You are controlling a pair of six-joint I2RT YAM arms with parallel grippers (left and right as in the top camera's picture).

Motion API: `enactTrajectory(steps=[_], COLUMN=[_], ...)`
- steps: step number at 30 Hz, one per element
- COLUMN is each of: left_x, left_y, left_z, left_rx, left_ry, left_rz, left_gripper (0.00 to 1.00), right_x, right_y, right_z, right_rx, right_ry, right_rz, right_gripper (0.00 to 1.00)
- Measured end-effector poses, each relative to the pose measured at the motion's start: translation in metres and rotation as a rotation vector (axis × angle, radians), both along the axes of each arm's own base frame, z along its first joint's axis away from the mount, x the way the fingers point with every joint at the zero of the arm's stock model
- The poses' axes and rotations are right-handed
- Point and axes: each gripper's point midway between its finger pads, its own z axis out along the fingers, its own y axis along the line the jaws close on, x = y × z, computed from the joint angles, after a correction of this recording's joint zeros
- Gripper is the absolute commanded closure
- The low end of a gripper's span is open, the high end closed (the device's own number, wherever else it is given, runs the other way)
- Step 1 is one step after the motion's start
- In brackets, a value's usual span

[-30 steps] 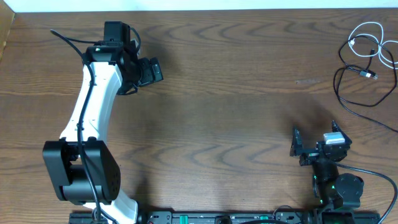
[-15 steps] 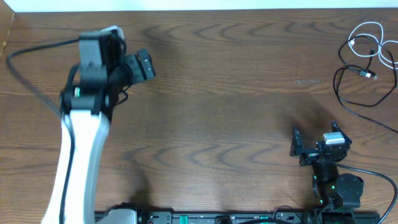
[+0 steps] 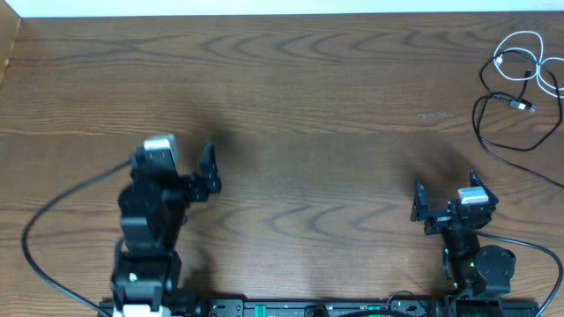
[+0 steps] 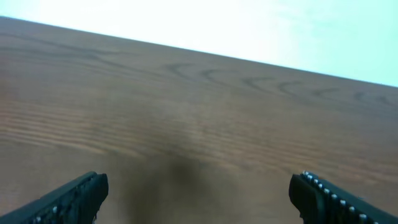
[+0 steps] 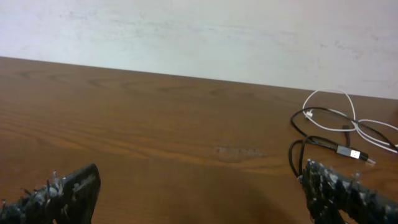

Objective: Untangle cables

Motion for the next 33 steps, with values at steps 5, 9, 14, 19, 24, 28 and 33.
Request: enactTrajectory(steps=[5,9,14,19,24,28,33], left_x=[-0.014,-0.021,-0.028,-0.032,-0.036,-0.038,-0.038], left_y=[0.002,0.003,0.008,0.012,0.015,0.017,0.017], left_z=[-0.02,-0.021,-0.039,-0.058,-0.057,-0.05,-0.05], left_rx=[0.003,0.003,0.009,0.032,0.044,0.061,0.069], left_ry=[-0.096,-0.192,-0.218,-0.212,-0.219,-0.242,-0.242], left_rz=[0.01,0.014,0.042,0.059,0.074,0.079,0.078], left_gripper=[0.02,0.02,0.02,0.02,0.02,0.02,0.02], right_x=[0.0,0.0,0.0,0.0,0.0,0.0,0.0], right_y=[0.0,0.0,0.0,0.0,0.0,0.0,0.0], right_z=[0.0,0.0,0.0,0.0,0.0,0.0,0.0], right_rx=[0.0,0.0,-0.002,-0.002,-0.002,-0.002,-0.002], right_ry=[0.0,0.0,0.0,0.0,0.0,0.0,0.0], right_rz=[0.0,0.0,0.001,0.001,0.001,0.001,0.001], right_gripper=[0.01,0.01,0.01,0.01,0.01,0.01,0.01])
